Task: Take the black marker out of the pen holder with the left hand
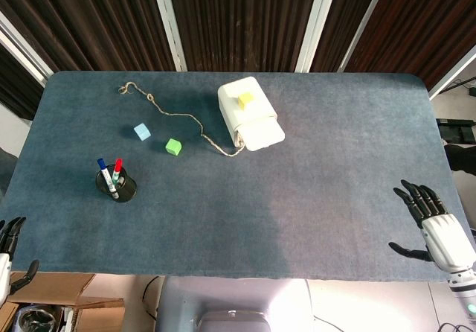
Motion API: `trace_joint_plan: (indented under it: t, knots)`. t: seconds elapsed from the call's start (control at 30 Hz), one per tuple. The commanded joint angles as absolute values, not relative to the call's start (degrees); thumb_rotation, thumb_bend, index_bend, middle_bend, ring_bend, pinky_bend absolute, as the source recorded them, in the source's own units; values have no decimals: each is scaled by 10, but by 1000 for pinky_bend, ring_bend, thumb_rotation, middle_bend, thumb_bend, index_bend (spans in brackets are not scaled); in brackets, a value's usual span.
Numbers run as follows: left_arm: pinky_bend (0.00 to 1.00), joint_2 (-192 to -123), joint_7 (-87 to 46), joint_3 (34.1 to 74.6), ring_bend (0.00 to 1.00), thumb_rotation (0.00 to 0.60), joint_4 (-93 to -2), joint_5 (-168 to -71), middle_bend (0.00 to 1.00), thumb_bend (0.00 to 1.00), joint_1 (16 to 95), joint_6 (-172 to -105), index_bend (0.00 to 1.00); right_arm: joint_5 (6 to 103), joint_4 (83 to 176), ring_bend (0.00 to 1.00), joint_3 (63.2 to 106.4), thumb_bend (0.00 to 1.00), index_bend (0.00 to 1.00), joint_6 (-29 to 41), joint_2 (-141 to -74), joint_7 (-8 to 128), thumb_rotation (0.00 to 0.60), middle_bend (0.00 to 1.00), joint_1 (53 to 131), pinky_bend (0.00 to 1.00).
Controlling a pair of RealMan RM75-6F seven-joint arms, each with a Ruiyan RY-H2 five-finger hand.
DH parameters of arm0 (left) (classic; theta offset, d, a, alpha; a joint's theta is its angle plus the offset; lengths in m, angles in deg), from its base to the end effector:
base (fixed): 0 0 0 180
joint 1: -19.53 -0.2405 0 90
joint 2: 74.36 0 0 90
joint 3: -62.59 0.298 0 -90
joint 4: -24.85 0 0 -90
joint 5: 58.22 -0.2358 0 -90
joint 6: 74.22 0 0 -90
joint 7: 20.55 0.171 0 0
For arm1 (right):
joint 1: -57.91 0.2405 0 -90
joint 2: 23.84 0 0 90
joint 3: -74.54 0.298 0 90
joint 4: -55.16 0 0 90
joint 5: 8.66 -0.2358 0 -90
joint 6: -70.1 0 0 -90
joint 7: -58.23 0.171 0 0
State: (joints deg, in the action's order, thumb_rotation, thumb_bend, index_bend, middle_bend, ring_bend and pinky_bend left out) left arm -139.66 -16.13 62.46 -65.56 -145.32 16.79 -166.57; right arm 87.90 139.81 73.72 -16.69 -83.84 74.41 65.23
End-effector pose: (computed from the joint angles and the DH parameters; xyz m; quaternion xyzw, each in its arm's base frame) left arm -0.3803 0.1532 0.1604 -0.5760 -0.3716 -0.3470 0.6401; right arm -0.3610 -0.2138 0.1760 0.6477 -0.3775 0.4311 0.5021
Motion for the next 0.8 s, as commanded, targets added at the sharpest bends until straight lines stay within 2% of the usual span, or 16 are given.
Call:
trace_joint_plan:
  t: [0.03, 0.23, 0.3, 0.43, 0.63, 0.8]
  knots:
    - [0, -1399, -160, 625, 53, 600, -654, -1453, 99, 306, 168, -1664, 81, 878, 1402, 0, 739, 0, 0, -160, -838, 741, 600, 23, 658, 17]
    - [11, -1404, -149, 613, 74, 600, -658, -1464, 115, 306, 178, -1670, 100, 875, 1408, 0, 745, 0, 0, -157, -835, 738, 600, 23, 664, 18]
    - [74, -1408, -135, 603, 109, 600, -664, -1475, 139, 306, 189, -1673, 118, 872, 1410, 0, 747, 0, 0, -160, -832, 738, 600, 23, 663, 18]
    - [274, -1415, -107, 580, 203, 600, -683, -1504, 219, 307, 229, -1658, 186, 867, 1412, 0, 753, 0, 0, -173, -824, 738, 600, 23, 659, 18]
    - [442, -1436, -57, 538, 314, 600, -724, -1512, 310, 334, 324, -1565, 265, 861, 1424, 0, 763, 0, 0, -188, -805, 732, 600, 23, 655, 18]
    - [501, -1480, 28, 501, 330, 600, -728, -1443, 313, 351, 397, -1468, 275, 860, 1429, 0, 762, 0, 0, -189, -800, 731, 600, 23, 653, 18]
